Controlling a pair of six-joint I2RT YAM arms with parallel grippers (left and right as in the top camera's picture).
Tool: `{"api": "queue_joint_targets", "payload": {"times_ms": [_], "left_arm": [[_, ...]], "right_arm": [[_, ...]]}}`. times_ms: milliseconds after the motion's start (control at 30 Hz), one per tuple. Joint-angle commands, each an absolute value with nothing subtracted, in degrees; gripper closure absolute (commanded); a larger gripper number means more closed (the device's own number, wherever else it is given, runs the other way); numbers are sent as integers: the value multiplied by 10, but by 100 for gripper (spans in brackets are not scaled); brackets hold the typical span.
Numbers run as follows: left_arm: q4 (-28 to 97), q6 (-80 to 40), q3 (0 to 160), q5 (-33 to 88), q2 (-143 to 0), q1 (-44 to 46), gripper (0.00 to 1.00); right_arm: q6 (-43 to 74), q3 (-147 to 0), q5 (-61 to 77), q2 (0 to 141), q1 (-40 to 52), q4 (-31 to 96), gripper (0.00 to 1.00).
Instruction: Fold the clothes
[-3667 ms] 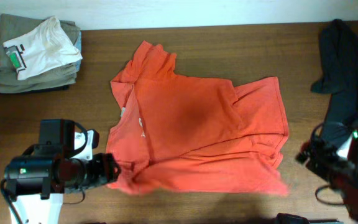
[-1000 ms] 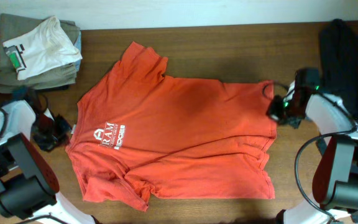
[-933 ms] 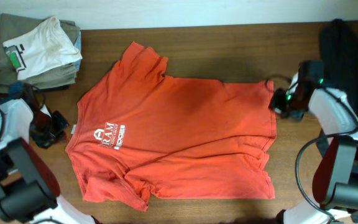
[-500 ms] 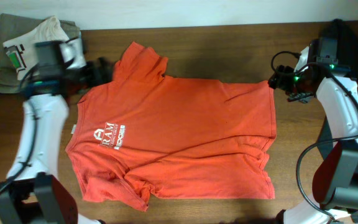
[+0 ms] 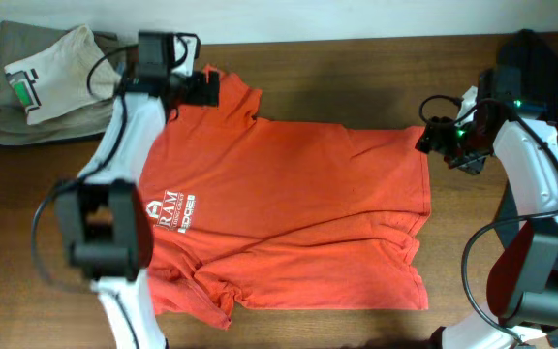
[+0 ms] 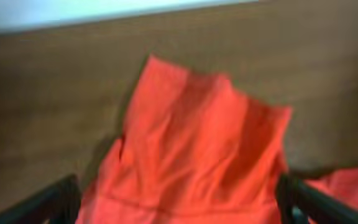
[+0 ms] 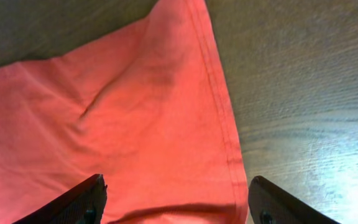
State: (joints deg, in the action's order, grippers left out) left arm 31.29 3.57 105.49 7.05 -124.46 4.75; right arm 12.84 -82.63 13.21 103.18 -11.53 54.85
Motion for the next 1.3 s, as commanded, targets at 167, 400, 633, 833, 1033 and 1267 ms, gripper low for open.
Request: {"api": "queue_joint_targets", "payload": {"times_ms": [167, 400, 633, 833, 1033, 1267], "left_arm": [[569, 75, 1498, 77, -1515, 42, 1], [549, 100, 1501, 75, -1568, 43, 1], [500, 100, 1501, 75, -1601, 43, 2], [469, 99, 1501, 70, -1611, 43, 19], [465, 98, 1500, 70, -1615, 42, 44], [441, 98, 1500, 70, -1620, 42, 70]], "right_arm": [[107, -835, 135, 1028, -92, 567, 24], [107, -835, 133, 1028, -60, 571, 24], [107, -835, 124, 1028, -52, 570, 25], [107, -835, 100, 1028, -52, 572, 25], [107, -835, 91, 1028, -53, 561, 25], [107, -835, 22, 1028, -53, 507, 23]]}}
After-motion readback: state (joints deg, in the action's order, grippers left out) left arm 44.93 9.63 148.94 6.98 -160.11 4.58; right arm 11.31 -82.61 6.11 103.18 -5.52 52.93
